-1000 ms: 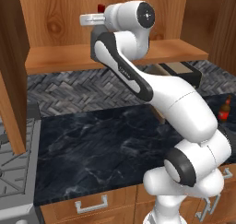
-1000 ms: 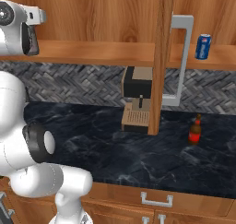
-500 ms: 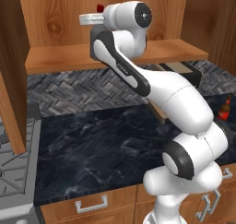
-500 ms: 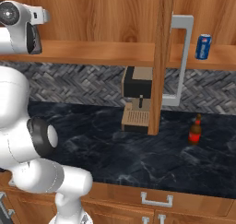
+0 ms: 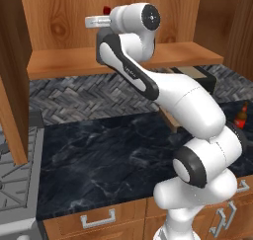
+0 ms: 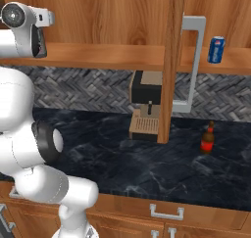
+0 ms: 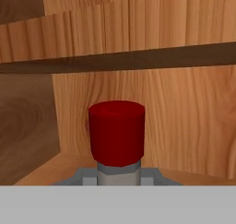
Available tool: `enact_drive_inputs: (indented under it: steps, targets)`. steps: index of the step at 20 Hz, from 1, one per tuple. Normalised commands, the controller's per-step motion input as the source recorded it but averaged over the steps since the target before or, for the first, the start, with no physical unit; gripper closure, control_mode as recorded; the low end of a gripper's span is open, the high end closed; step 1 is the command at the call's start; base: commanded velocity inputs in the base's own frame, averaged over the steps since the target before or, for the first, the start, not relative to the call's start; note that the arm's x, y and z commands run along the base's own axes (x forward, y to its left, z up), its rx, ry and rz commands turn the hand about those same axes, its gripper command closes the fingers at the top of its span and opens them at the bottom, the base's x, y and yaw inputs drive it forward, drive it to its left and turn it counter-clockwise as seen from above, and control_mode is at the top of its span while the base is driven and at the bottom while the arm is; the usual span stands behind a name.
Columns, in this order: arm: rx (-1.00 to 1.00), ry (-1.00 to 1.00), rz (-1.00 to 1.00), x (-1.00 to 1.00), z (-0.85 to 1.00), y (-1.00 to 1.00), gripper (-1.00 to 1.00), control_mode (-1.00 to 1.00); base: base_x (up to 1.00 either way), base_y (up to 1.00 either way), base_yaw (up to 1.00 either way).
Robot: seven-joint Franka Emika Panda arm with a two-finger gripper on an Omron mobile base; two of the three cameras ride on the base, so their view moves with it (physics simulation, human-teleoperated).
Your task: Sort all alcoholic drinks to one cabinet, and non-alcoholic drinks to the other.
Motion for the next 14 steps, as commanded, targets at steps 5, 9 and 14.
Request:
enact_drive_inputs:
  steps: [5,9,14]
  targets:
    - [0.0,0.0,0.0,0.19,-0.13,0.0,1.0,-1.0,0.0,0.0,0.0]
    - [0.0,0.0,0.0,0.22,-0.01,0.01,1.0,-1.0,0.0,0.0,0.0]
    - [0.0,0.0,0.0,0.27,0.0,0.08,1.0,-1.0,0.0,0.0,0.0]
